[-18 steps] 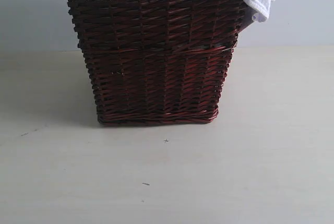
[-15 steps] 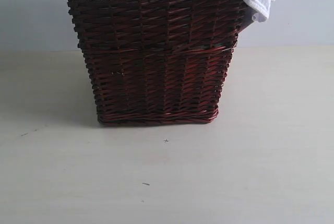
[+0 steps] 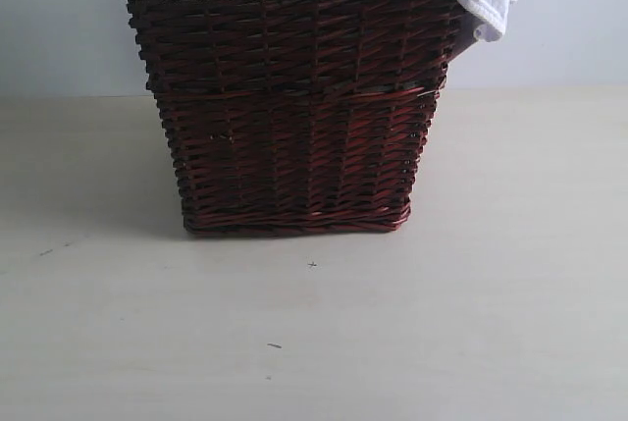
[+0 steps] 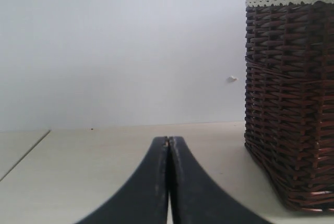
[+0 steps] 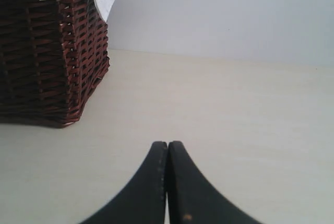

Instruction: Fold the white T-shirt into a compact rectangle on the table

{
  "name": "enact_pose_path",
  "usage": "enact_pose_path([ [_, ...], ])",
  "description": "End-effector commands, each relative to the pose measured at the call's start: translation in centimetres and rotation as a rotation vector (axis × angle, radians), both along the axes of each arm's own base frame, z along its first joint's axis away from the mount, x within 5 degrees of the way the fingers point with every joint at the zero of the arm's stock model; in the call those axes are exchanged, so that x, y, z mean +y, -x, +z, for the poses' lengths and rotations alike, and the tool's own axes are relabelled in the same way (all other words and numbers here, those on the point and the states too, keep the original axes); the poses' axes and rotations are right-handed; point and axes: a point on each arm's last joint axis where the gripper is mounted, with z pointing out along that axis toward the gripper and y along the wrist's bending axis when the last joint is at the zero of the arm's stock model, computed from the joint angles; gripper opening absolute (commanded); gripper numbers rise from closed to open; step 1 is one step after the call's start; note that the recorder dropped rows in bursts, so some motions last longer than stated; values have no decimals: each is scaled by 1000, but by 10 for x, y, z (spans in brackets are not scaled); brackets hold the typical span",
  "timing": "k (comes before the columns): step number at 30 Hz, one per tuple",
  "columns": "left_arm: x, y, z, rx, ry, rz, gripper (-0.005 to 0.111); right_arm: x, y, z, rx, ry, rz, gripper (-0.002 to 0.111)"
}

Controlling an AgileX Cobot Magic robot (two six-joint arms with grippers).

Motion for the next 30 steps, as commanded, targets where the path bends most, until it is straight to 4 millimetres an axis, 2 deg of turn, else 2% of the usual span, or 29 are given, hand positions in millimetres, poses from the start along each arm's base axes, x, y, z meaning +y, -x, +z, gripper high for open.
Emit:
enact_pose_path([
  [1, 0, 1, 1, -9, 10, -4, 0, 0, 0, 0, -15, 2, -6, 0],
  [13, 0, 1, 1, -9, 10, -4, 0, 3, 0, 3, -54, 14, 59, 0],
  [17, 0, 1, 1, -9, 10, -4, 0, 5, -4, 27, -66, 39, 100, 0],
  [23, 0, 1, 1, -9, 10, -4, 0, 8, -25, 33, 22, 243, 148, 0],
  [30, 0, 1, 1, -9, 10, -4, 0, 15, -62, 38, 226, 275, 176, 0],
])
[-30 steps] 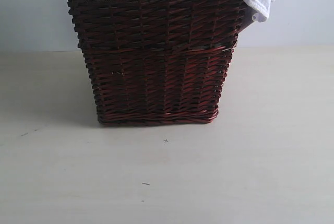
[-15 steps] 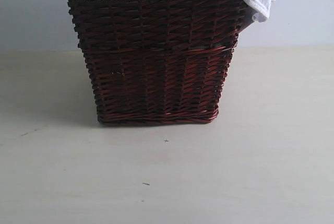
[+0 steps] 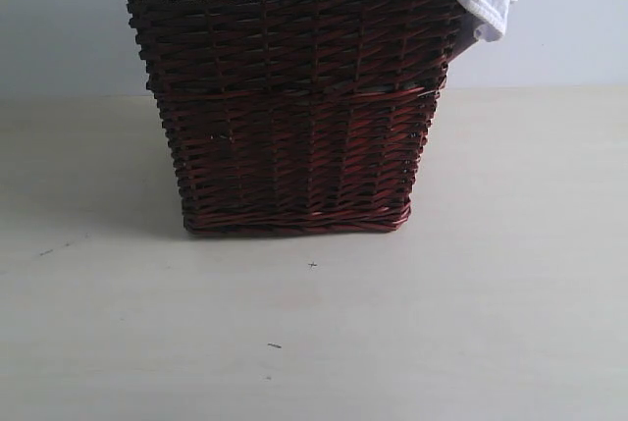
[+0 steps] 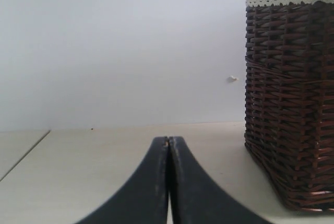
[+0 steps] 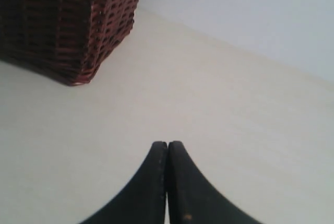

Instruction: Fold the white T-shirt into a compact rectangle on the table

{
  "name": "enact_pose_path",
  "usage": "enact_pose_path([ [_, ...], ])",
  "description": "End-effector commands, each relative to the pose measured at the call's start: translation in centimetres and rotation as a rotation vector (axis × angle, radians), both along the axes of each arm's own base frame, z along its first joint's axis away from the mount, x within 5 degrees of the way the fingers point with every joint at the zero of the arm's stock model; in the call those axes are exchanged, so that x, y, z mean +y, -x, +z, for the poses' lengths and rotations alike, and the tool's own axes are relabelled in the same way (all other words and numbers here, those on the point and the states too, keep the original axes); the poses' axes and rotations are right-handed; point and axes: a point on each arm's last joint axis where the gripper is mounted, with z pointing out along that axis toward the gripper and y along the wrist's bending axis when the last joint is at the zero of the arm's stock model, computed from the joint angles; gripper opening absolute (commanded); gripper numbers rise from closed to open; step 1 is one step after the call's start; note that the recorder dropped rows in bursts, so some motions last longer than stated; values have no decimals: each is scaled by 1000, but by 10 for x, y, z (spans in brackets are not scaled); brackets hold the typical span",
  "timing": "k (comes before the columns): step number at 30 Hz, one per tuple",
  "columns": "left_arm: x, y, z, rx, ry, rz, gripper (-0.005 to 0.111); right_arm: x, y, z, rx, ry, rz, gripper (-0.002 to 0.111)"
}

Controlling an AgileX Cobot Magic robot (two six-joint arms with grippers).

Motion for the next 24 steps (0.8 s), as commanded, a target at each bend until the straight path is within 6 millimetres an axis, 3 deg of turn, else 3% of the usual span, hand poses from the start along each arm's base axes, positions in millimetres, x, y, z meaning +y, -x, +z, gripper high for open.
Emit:
enact_pose_path([
  [1, 0, 1, 1, -9, 10, -4, 0, 5, -28, 10, 83, 29, 10, 0],
  [8, 0, 1, 1, -9, 10, -4, 0, 13, -60, 33, 125, -99, -39, 0],
  [12, 0, 1, 1, -9, 10, -4, 0, 14, -70, 53, 58, -117, -39, 0],
  [16, 0, 1, 1, -9, 10, -4, 0, 16, -80, 93, -106, -246, -67, 0],
  [20, 0, 1, 1, -9, 10, -3, 0, 18, -89, 142, -270, -278, -44, 0],
  [24, 0, 1, 1, -9, 10, -3, 0, 23, -110, 185, -325, -278, -31, 0],
])
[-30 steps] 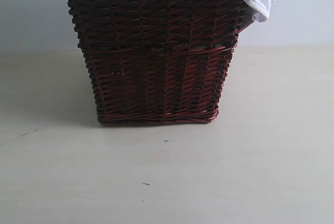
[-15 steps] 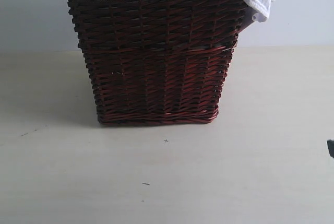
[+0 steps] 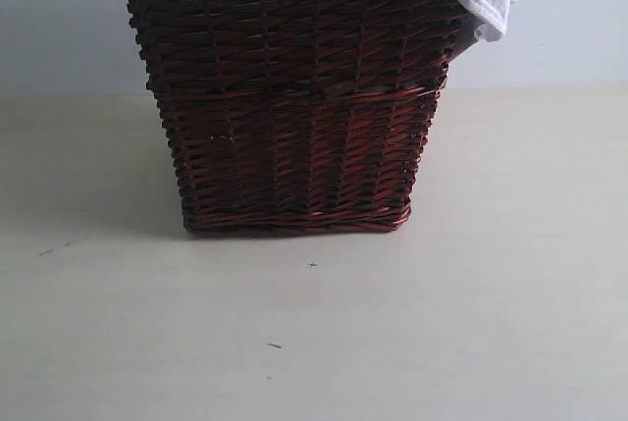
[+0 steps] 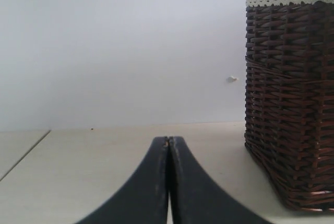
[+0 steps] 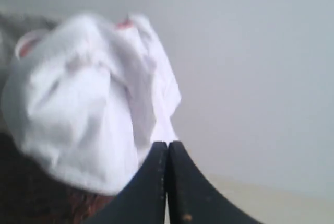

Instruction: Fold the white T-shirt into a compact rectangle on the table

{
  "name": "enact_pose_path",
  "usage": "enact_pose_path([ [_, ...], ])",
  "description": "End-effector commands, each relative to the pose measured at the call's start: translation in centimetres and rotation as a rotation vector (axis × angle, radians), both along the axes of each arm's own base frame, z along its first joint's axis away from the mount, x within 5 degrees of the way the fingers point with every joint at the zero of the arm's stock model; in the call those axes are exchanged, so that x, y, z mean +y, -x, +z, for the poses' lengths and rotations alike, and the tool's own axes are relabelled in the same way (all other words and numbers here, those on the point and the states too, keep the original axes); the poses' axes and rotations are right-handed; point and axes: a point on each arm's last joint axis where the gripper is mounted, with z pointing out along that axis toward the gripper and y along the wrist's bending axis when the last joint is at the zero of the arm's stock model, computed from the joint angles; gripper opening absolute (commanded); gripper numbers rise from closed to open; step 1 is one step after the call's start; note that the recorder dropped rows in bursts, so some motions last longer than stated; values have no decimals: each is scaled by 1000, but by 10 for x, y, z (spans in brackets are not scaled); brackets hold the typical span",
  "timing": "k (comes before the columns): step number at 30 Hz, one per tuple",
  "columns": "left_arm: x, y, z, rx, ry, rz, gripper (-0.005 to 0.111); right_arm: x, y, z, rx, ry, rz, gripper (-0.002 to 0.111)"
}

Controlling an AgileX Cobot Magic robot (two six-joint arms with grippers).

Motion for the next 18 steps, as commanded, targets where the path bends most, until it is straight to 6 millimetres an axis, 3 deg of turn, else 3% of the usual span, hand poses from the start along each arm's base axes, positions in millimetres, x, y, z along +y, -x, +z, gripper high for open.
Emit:
enact_pose_path([
  [1, 0, 1, 1, -9, 10, -3, 0, 6, -27, 45, -48, 17, 11, 0],
  [4, 0, 1, 1, -9, 10, -3, 0, 12, -49, 68, 32, 181, 57, 0],
  [7, 0, 1, 1, -9, 10, -3, 0, 26, -62, 86, 149, 315, 221, 0],
  [11, 0, 1, 1, -9, 10, -3, 0, 53, -52, 95, 163, 582, 691, 0],
  [13, 0, 1, 1, -9, 10, -3, 0, 61, -47, 95, 116, 612, 841, 0],
  [15, 0, 1, 1, -9, 10, -3, 0, 68, -47, 100, 46, 558, 886, 0],
  [18, 0, 1, 1, -9, 10, -3, 0, 67, -58, 105, -2, 503, 786, 0],
])
